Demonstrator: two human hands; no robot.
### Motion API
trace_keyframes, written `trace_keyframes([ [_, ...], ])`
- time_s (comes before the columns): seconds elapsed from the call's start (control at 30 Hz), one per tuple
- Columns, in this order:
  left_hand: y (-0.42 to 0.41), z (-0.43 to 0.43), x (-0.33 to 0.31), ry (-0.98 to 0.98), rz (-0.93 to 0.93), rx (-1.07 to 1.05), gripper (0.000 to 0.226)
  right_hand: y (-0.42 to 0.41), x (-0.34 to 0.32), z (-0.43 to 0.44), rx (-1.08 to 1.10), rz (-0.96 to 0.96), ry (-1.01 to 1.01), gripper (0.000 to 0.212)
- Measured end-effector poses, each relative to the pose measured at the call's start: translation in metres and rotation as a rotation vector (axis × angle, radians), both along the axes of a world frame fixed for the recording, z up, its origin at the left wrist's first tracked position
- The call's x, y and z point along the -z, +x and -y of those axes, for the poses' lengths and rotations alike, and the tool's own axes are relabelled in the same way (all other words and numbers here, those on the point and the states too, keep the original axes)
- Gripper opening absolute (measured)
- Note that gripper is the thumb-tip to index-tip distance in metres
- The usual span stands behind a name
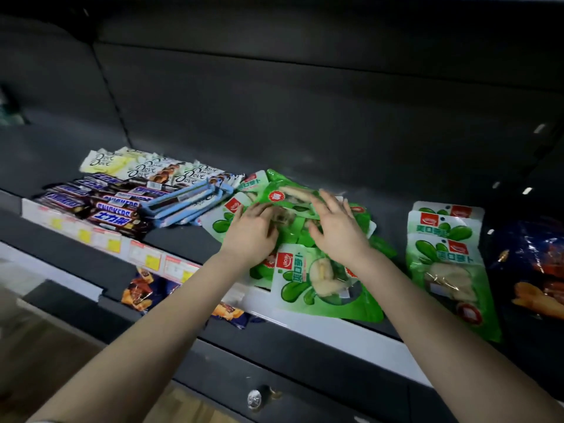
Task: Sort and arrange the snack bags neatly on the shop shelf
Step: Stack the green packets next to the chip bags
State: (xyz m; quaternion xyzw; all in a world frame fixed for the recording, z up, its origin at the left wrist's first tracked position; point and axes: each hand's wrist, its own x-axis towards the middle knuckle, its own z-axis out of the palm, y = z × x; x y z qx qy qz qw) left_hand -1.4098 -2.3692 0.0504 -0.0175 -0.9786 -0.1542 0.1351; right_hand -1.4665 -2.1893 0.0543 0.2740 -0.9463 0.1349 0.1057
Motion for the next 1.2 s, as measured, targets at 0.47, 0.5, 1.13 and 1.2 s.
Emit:
trace_keyframes([
  [0.47, 0.005, 0.016, -0.001, -0.001, 0.041, -0.078, 0.048, -0.009, -0.014, 0.015, 0.135, -0.064, 0.197, 0.030],
  [0.5, 0.006, 0.015, -0.001, 0.008, 0.036, -0.074, 0.048, -0.008, -0.015, 0.014, 0.140, -0.073, 0.210, 0.028],
  [1.13, 0.001, -0.008, 0.000, 0.085, -0.061, 0.016, 0.047, 0.070, 0.013, 0.010, -0.340, 0.118, 0.193, 0.059],
  [1.2, 0.001, -0.011, 0.002, 0.086, -0.062, 0.023, 0.047, 0.070, 0.013, 0.010, -0.332, 0.099, 0.111, 0.047],
])
